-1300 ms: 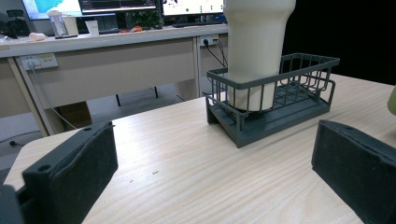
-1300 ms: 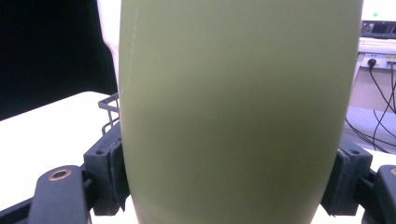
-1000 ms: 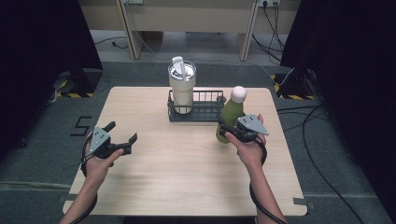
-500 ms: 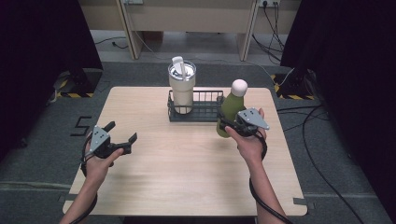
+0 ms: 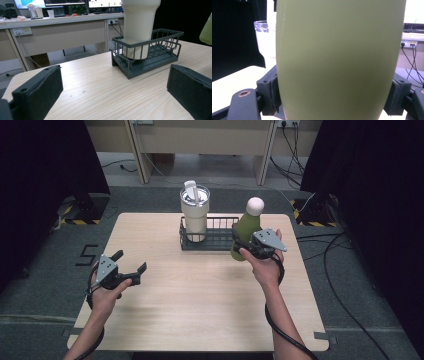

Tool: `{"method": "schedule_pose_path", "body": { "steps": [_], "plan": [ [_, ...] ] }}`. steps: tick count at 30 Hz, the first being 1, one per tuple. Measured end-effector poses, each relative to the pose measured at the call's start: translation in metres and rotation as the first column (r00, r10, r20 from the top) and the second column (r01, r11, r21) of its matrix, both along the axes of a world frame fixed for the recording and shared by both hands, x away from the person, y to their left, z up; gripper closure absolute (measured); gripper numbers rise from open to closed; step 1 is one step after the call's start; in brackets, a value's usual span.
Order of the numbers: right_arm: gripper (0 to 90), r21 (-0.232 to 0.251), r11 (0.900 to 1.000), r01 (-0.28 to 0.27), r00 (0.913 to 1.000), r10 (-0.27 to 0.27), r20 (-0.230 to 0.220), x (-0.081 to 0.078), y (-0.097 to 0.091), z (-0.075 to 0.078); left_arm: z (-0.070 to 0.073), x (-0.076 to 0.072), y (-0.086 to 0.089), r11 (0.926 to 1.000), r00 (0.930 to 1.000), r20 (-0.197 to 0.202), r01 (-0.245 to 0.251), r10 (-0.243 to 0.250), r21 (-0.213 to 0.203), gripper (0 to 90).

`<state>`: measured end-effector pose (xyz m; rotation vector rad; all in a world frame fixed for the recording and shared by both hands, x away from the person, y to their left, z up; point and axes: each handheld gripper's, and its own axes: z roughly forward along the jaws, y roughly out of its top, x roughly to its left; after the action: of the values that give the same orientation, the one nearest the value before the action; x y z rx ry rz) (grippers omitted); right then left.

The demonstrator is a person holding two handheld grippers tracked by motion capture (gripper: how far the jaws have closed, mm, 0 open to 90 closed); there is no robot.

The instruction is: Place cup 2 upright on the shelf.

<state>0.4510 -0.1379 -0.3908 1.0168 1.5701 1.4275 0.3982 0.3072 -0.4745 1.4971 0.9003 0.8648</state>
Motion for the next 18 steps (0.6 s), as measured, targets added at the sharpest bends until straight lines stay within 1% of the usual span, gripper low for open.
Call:
{"method": "schedule_pose_path", "body": {
  "steps": [18],
  "plan": [
    [21.2,-0.005,1.0,0.006,1.0,-0.006,0.005,0.014,0.007,0.011,0.0,0.0,0.002,1.0,1.0,-0.004,-0.004,0.004,-0.004,0.0]
  ]
}}
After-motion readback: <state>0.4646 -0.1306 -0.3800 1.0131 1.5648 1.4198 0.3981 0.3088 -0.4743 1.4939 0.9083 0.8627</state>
